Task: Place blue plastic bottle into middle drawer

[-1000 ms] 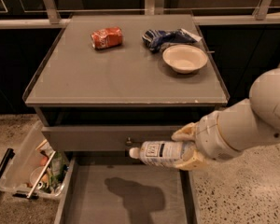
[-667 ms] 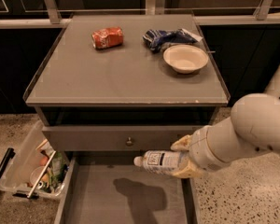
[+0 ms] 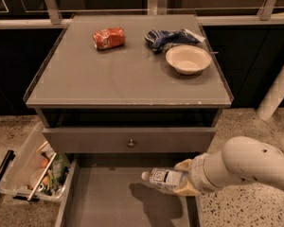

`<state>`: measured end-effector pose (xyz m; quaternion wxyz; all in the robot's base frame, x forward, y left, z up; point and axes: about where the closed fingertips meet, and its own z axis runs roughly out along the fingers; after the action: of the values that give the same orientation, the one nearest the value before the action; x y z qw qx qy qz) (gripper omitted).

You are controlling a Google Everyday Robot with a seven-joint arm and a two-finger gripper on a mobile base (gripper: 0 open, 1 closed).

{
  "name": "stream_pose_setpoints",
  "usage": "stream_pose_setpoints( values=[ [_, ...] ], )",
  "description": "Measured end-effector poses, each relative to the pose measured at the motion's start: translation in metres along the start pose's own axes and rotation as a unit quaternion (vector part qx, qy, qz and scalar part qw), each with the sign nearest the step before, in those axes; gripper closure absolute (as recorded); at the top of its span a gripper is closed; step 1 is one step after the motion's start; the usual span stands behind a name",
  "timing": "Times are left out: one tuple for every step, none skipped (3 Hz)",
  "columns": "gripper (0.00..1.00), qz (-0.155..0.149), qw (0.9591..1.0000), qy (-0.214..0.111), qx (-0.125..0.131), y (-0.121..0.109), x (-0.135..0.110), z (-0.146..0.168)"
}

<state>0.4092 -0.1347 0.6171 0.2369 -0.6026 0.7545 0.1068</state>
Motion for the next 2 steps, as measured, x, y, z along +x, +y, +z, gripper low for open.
stream_pose_setpoints(
  values=[
    [1.0, 0.0, 1.0, 0.0, 0.0, 0.0, 0.0, 0.0],
    [1.0, 0.003, 1.0, -0.005, -0.001, 0.0, -0.003, 0.021]
  ],
)
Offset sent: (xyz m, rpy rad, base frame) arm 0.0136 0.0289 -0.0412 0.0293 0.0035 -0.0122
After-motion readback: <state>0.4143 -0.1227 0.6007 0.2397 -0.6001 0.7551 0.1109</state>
